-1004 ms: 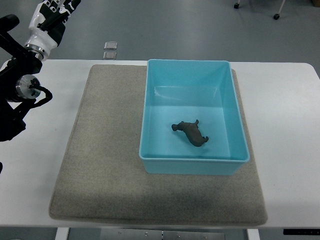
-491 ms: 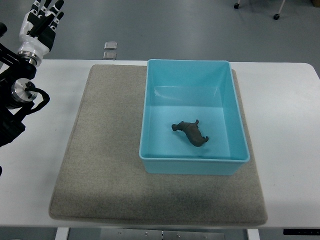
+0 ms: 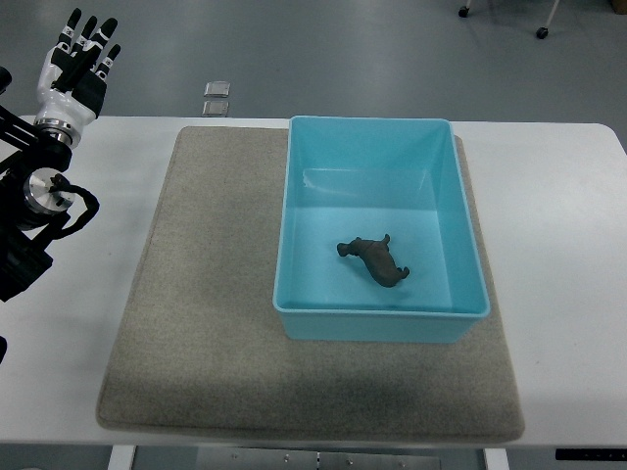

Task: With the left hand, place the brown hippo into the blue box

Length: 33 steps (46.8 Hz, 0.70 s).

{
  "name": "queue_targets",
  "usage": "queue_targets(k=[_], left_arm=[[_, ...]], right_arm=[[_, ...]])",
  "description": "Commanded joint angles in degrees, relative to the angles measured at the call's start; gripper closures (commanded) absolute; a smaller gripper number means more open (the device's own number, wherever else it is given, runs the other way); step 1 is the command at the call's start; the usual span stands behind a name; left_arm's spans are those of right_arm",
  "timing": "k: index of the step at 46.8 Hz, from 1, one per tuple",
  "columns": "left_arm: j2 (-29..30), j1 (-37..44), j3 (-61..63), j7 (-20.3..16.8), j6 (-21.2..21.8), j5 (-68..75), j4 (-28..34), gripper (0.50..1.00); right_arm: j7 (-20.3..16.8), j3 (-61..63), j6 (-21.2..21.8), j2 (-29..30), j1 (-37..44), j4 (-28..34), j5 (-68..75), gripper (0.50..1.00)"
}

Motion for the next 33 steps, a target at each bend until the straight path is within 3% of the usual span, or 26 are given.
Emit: queue_targets(k=[1,33], left_arm=[[-0.08,0.23,0.04,0.00,-0.08,-0.10,-0.11,0.504],[-0.88,1.90,-0.05,0.09,-0.08,-2.48,-0.37,0.504]], right_arm=[[-0.01,0.00,0.00,0.00,0.00,0.00,0.00,0.564],[-0.01,0.09,0.79,0.00,0.00,0.88,-0.09,0.564]])
